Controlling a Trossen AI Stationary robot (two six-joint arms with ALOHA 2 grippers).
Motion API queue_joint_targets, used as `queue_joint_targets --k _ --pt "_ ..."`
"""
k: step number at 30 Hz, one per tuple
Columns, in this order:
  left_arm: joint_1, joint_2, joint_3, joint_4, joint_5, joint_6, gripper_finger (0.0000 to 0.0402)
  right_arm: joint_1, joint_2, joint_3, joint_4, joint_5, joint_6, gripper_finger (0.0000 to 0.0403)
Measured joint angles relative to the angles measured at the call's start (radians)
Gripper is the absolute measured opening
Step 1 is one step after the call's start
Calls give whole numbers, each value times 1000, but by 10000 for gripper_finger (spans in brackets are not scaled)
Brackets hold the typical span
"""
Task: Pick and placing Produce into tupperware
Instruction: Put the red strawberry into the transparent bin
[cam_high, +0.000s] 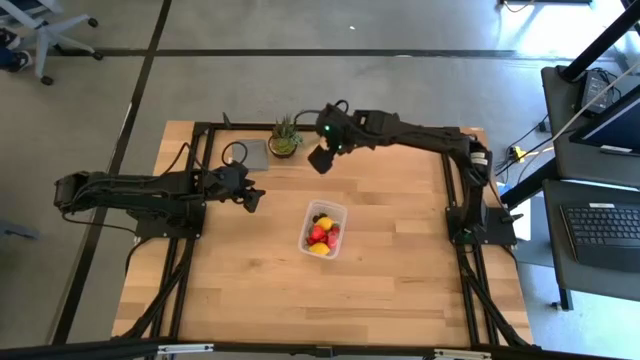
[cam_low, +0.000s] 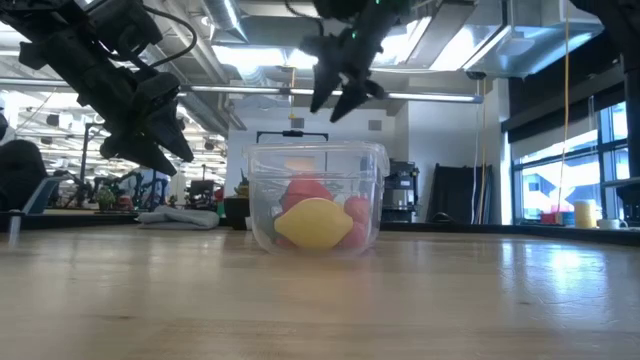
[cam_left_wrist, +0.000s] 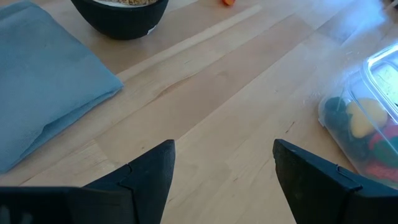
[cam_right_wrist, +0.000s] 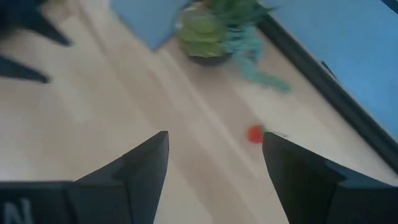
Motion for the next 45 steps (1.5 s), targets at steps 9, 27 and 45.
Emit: queue_joint_targets --k 9,27,45 --pt "0 0 0 4 0 -2 261 -111 58 -15 34 -11 -28 263" --pt "0 0 0 3 0 -29 261 -191 223 -15 48 -107 -114 264" --pt "0 0 0 3 -4 -78 261 -204 232 -15 32 -179 -394 358"
